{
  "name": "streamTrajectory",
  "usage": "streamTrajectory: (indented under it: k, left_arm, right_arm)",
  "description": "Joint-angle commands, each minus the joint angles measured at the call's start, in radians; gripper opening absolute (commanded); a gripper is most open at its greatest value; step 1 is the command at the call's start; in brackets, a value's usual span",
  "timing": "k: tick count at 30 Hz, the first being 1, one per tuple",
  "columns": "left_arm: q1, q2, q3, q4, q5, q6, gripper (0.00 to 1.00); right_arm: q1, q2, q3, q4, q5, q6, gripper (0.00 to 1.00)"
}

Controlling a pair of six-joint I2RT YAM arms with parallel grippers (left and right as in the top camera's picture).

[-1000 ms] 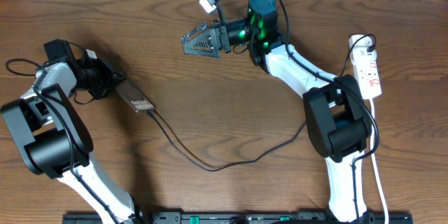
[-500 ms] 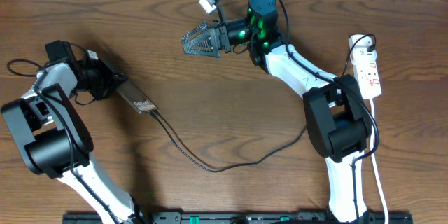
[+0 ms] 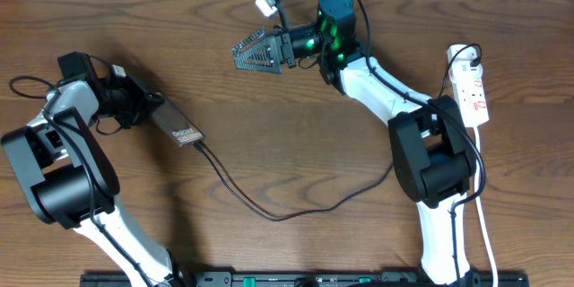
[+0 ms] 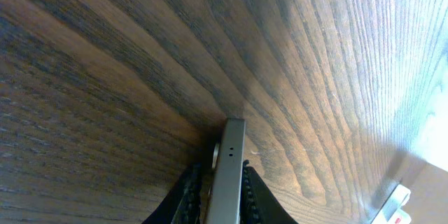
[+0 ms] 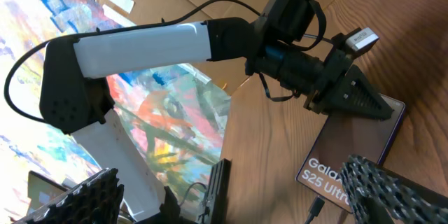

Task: Plug charger to phone and switch on socket
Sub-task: 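Set the phone flat on the table and open the left gripper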

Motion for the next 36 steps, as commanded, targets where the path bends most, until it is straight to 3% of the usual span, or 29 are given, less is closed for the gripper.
streamTrajectory:
  k: [1, 6, 24, 26, 28, 34, 36]
  left_arm:
    - [-0.002, 0.006, -0.025, -0.02, -0.04, 0.01, 0.24]
    - [-0.002, 0.006, -0.025, -0.025, -0.04, 0.011, 0.37]
    - [0.001, 0.005, -0.024, -0.029, -0.04, 0.011, 0.38]
    - [0.006, -0.003, -0.024, -0.032, -0.034, 0.011, 0.44]
    - [0.014, -0.021, -0.024, -0.031, 0.007, 0.036, 0.5]
    - [0.032, -0.164, -0.023, -0.026, 0.142, 0.117, 0.52]
    - [0.023, -0.232, -0.023, -0.023, 0.199, 0.139, 0.57]
  right_arm:
    - [-0.013, -0.011, 0.02, 0.0, -0.005, 0.006, 0.99]
    - [-0.013, -0.011, 0.02, 0.0, -0.003, 0.006, 0.99]
    - [-0.011, -0.011, 0.02, 0.0, -0.003, 0.006, 0.99]
    - [-0.011, -0.011, 0.02, 0.0, -0.003, 0.006, 0.99]
    - [-0.011, -0.011, 0.02, 0.0, -0.003, 0.006, 0.99]
    - [-0.014, -0.011, 0.02, -0.001, 0.005, 0.006, 0.99]
    - [-0.013, -0.011, 0.02, -0.012, 0.023, 0.02, 0.99]
